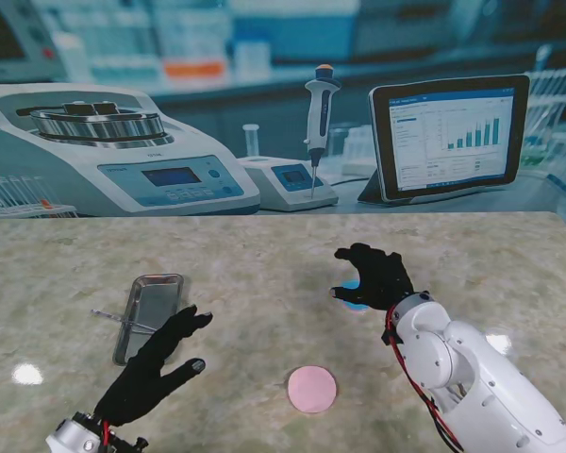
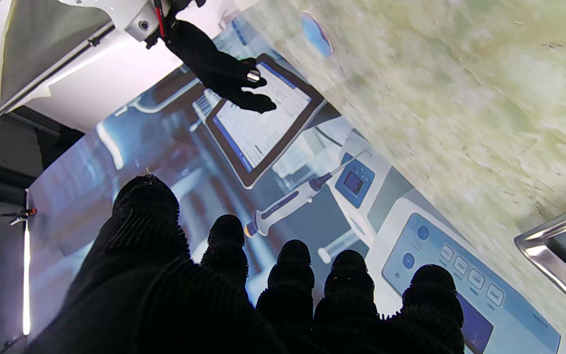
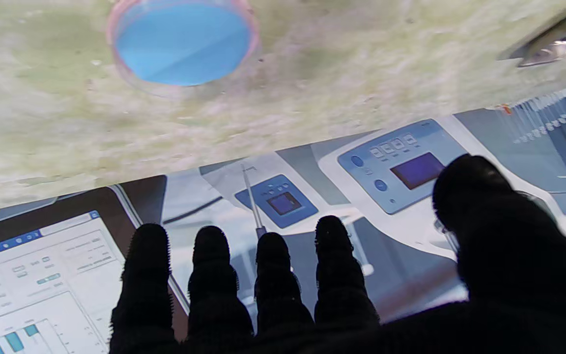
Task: Line a culture dish with filter paper and press it flat with a glass rod
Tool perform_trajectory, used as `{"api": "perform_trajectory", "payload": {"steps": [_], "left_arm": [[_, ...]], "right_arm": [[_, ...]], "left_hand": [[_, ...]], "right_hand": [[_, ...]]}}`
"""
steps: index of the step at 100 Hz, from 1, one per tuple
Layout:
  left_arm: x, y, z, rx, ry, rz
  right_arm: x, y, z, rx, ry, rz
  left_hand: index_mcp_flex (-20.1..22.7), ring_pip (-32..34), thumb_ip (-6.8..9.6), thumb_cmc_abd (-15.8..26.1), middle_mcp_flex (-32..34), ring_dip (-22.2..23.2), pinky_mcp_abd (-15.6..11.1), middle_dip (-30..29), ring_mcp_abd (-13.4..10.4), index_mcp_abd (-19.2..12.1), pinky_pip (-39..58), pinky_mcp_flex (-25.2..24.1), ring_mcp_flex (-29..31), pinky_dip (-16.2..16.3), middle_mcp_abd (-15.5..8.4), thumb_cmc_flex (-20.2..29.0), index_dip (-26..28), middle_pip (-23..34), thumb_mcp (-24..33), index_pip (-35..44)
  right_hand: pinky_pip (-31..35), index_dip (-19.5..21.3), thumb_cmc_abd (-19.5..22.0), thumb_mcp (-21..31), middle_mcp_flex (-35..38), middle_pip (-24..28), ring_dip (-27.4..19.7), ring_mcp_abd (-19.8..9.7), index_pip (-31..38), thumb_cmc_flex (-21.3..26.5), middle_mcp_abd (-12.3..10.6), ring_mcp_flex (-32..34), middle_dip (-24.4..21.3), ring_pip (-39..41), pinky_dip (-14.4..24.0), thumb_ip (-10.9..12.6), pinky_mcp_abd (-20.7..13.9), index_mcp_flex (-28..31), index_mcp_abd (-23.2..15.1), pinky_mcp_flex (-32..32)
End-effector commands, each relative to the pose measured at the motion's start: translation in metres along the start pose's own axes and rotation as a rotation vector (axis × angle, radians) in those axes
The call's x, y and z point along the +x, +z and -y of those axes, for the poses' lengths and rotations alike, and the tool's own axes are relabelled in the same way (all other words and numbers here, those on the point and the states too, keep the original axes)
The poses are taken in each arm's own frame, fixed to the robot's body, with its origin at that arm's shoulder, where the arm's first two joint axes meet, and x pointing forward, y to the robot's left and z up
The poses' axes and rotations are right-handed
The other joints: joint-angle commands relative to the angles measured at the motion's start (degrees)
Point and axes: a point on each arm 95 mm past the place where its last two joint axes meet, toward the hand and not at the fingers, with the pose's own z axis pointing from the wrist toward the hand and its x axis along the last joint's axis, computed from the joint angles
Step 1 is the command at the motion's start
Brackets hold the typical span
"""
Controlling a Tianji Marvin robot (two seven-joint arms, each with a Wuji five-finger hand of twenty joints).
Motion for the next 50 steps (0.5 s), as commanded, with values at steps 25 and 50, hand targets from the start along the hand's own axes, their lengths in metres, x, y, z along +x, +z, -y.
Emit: {"api": "perform_trajectory", "payload": {"steps": [25,50], "left_arm": [[0.000,-0.004,-0.009,-0.012,-0.043,-0.001],[0.004,-0.005,-0.016,-0.007,-0.083,-0.021]], "right_arm": [[0.043,-0.039,0.014,-0.036,0.110,-0.104],[0.070,-0.069,0.024,-0.073,0.237,-0.164]], "left_hand": [[-0.2,0.0,0.49,1.7,-0.4,0.5,-0.3,2.0,-0.1,-0.8,-1.9,-0.3,-1.5,0.7,-0.9,0.2,0.0,0.3,-1.2,0.4],[-0.4,-0.1,0.46,1.8,-0.5,0.3,-0.3,2.0,-0.1,-0.9,-1.9,-0.3,-1.5,0.6,-0.9,-0.7,-0.6,0.1,-1.3,-0.8]], "right_hand": [[-3.8,-0.4,4.2,-4.7,-1.1,-4.2,-2.9,1.0,-2.9,2.9,-0.1,-2.3,-3.1,-4.1,-3.3,3.0,1.9,-5.1,-0.7,-1.1],[-4.9,-0.2,8.0,-8.9,-1.1,-4.8,-3.6,0.5,-1.8,4.1,-1.1,-3.0,-4.3,-4.9,-4.5,3.9,2.5,-8.1,-3.5,-1.7]]}}
